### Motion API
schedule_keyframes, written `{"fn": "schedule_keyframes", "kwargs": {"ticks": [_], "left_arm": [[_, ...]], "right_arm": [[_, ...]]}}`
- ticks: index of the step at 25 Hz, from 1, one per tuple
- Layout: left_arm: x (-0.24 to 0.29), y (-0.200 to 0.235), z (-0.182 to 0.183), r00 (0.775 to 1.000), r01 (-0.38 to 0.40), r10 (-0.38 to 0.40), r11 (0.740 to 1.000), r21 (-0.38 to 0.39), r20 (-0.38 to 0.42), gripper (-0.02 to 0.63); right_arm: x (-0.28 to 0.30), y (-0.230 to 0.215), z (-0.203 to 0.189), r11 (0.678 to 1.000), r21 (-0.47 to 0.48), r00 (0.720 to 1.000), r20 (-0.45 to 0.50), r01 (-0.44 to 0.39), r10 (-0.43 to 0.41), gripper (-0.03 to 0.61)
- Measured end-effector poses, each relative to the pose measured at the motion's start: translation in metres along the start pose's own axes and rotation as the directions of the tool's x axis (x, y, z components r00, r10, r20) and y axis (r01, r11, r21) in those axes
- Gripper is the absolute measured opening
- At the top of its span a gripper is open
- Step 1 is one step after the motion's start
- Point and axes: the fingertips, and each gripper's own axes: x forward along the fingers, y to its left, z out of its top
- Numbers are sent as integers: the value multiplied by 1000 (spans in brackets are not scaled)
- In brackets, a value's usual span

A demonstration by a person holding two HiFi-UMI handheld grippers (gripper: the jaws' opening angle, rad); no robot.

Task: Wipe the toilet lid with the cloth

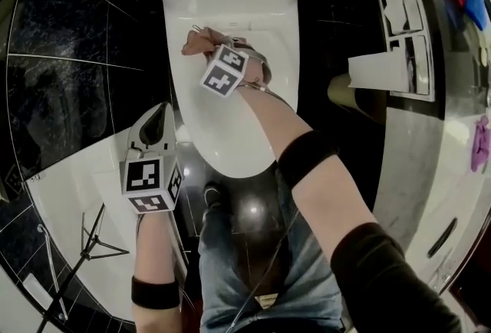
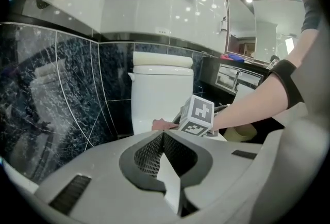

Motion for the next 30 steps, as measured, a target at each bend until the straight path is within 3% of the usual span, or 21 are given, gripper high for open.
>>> {"fn": "schedule_keyframes", "kwargs": {"ticks": [4,9,16,22,25,28,30], "left_arm": [[5,-11,8,1000,19,-19,1000,5,3,2],[6,-24,12,999,38,-38,999,3,0,2],[1,-34,16,999,40,-40,999,6,0,2],[-9,-25,13,1000,19,-19,1000,-6,5,2],[-15,-20,13,1000,10,-10,1000,-20,10,2],[-19,-15,13,1000,3,-2,1000,-28,13,2],[-22,-11,13,1000,-2,3,1000,-28,14,2]], "right_arm": [[-21,-35,-53,989,143,999,-34,27,-23,74],[-57,-80,-109,945,302,991,-80,126,-106,74],[-69,-96,-137,916,370,986,-110,157,-125,74],[-79,-104,-166,846,476,966,-197,241,-164,72],[-85,-94,-144,840,490,972,-148,234,-185,65],[-82,-60,-68,894,425,986,25,141,-167,64],[-70,-21,-19,939,340,992,94,49,-86,64]]}}
